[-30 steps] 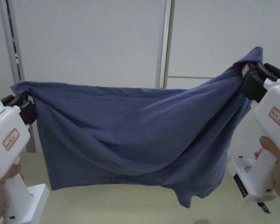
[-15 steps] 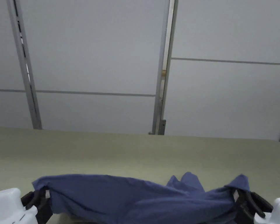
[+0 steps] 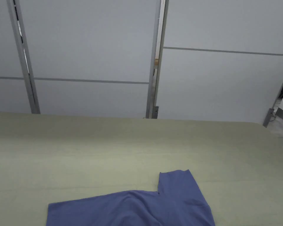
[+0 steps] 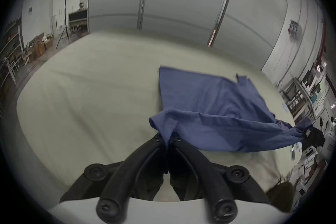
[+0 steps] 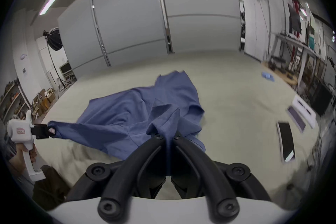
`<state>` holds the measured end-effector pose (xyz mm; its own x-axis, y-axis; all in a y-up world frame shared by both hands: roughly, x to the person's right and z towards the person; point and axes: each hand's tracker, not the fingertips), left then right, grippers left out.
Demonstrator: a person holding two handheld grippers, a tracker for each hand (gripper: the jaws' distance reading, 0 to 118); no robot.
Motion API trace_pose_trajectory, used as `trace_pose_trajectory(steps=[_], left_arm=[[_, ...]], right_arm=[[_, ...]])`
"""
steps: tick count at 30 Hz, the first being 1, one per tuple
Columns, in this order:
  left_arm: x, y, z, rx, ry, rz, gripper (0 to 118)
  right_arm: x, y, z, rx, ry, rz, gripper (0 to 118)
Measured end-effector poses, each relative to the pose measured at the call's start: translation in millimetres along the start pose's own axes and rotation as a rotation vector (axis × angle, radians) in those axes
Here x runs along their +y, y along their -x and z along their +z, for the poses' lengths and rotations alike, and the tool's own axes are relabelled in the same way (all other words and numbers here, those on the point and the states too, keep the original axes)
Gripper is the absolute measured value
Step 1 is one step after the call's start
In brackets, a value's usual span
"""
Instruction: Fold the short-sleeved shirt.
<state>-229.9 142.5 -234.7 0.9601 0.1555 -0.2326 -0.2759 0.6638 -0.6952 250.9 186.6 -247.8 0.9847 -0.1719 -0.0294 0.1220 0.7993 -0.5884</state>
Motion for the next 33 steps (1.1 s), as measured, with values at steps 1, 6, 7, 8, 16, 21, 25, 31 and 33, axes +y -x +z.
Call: trace_pose_trajectory(steps=[1,6,7,8,16,21,25,31,33], left_arm=[[-6.8,2.1,1.0,0.001,0.024,-0.031,4],[-29.4,20.2,-10.5,0.020,0.159,-0.106,4],[-31.1,22.8,-13.2,0.020,0.175,-0.111,4],[-32.4,24.9,-15.7,0.028,0.190,-0.112,4],[-46.8,20.0,-31.8,0.081,0.240,-0.273,4],[-35.7,15.7,-22.8,0.102,0.221,-0.296,34],[-24.9,24.3,14.0,0.088,0.092,-0.274,118],[25.1,20.8,99.9,0.035,-0.320,-0.136,118],[37.5,12.3,122.6,0.000,-0.457,-0.082,118]], right_arm=[[-6.1,-2.0,2.8,-0.011,0.014,0.006,3],[-44.2,-29.3,-11.9,-0.037,0.206,0.010,3],[-49.7,-35.3,-16.9,-0.038,0.248,-0.002,3],[-55.7,-40.7,-22.2,-0.056,0.277,-0.001,3],[-75.3,-55.2,-51.1,-0.103,0.378,0.016,3],[-69.9,-55.2,-50.6,-0.131,0.399,0.066,45],[-55.4,-58.7,-18.5,-0.201,0.234,0.111,118],[4.1,-42.6,50.5,-0.154,-0.193,0.020,118],[22.0,-30.1,67.2,-0.136,-0.314,0.019,118]])
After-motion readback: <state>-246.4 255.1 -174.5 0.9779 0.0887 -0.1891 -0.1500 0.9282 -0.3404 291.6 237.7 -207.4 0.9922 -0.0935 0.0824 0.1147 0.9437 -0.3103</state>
